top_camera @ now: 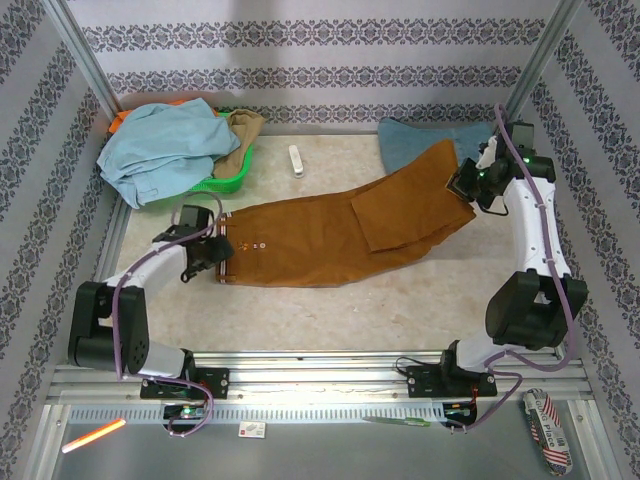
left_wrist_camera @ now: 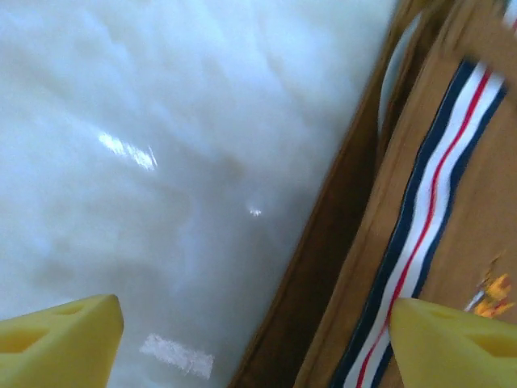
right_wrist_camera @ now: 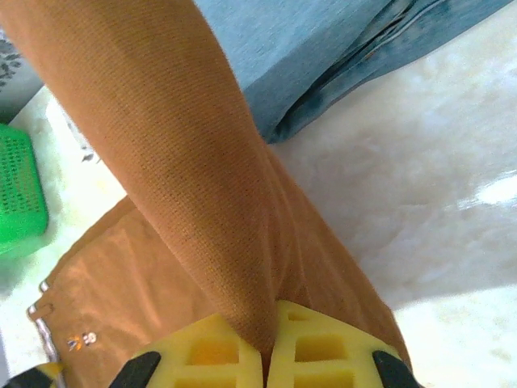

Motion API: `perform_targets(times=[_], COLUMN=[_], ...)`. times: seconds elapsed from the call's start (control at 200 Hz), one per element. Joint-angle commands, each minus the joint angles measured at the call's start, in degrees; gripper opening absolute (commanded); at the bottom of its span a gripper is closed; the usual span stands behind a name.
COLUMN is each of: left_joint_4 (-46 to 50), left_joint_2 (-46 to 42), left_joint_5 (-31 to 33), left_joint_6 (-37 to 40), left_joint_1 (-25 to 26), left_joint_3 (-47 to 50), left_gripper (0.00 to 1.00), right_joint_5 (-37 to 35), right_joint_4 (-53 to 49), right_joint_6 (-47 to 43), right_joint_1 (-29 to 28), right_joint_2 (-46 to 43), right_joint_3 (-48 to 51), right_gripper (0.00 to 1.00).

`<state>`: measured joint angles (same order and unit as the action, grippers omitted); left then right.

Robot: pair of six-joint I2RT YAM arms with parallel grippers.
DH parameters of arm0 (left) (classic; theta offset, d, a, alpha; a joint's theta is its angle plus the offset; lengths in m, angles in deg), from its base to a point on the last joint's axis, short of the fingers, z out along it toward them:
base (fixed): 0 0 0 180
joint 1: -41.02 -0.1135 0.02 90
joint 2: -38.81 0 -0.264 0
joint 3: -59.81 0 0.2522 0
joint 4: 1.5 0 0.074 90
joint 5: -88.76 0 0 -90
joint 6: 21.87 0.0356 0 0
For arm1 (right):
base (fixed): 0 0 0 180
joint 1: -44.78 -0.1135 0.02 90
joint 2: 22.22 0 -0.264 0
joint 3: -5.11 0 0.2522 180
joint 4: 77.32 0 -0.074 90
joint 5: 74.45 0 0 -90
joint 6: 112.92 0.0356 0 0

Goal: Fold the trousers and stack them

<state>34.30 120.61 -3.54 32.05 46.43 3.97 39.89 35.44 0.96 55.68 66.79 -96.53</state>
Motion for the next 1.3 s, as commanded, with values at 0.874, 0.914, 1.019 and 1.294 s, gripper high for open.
perform_targets(times=[0.874,0.914,1.019,1.294], left_joint_4=[-30.0,-30.5,-32.7,-36.8], left_joint_2=[5.0,4.9,4.9,5.0], left_joint_5=[-9.1,-9.2,-9.5,-10.5], left_joint_6=[-15.5,-15.8,-16.3,-17.6], left_joint_1=[32.3,32.3,32.4,32.4], left_joint_3=[10.2,10.5,11.6,14.0], left_gripper=[0.0,0.0,0.0,0.0], right_joint_5=[-6.0,-6.9,-9.3,-14.3], right_joint_4=[7.8,8.7,13.9,15.6], right_joint_6=[24.4,25.6,29.8,32.8], right_joint_1=[-46.2,-47.9,-50.9,-55.8], right_joint_2=[1.8,3.3,5.2,13.2], right_joint_3=[0.3,0.8,3.5,1.7], right_gripper=[0.0,0.0,0.0,0.0])
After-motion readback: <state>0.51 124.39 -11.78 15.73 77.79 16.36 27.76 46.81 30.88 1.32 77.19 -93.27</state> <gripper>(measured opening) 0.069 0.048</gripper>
